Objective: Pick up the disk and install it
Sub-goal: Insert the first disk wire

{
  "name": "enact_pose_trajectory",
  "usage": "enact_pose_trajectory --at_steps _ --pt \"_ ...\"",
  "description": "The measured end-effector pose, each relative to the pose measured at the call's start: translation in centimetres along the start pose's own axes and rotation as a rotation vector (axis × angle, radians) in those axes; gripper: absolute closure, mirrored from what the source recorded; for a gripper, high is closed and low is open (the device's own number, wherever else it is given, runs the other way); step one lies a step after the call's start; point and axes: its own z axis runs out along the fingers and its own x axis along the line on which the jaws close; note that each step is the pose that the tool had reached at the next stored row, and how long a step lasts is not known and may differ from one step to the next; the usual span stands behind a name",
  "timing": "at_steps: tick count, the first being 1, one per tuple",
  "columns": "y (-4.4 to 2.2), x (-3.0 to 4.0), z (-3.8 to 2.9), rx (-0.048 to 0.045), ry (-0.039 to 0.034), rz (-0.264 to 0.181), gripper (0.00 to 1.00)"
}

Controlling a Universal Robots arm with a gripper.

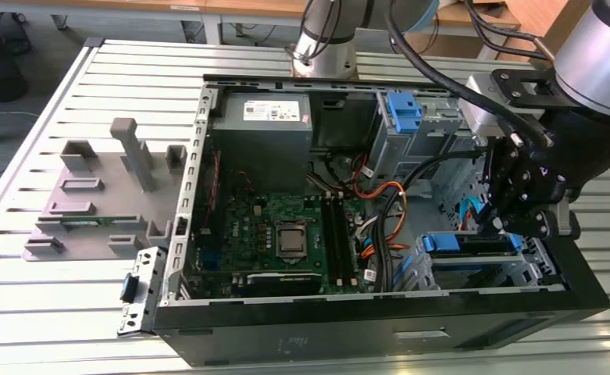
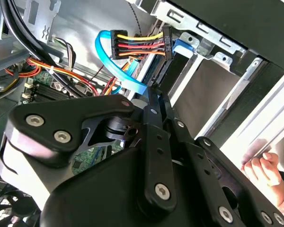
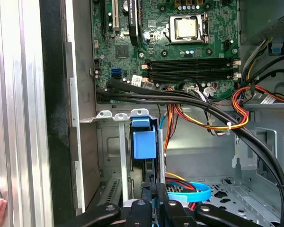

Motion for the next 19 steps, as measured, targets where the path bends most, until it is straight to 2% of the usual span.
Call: enact_pose_trajectory --at_steps 6,9,10,15,19 --pt "0.39 0.05 0.38 0.0178 -0.0012 -0.012 0.84" --pt "0.45 0.06 0.41 0.0426 -0.0064 -0.016 0.84" --pt "0.48 0.06 0.42 0.0472 -0.0082 -0.017 0.84" --pt "1.04 0.09 0.58 0.0537 -0.0084 -0.017 0.84" --pt "1.31 0.1 0.87 0.0646 -0.0088 -0.018 0.84"
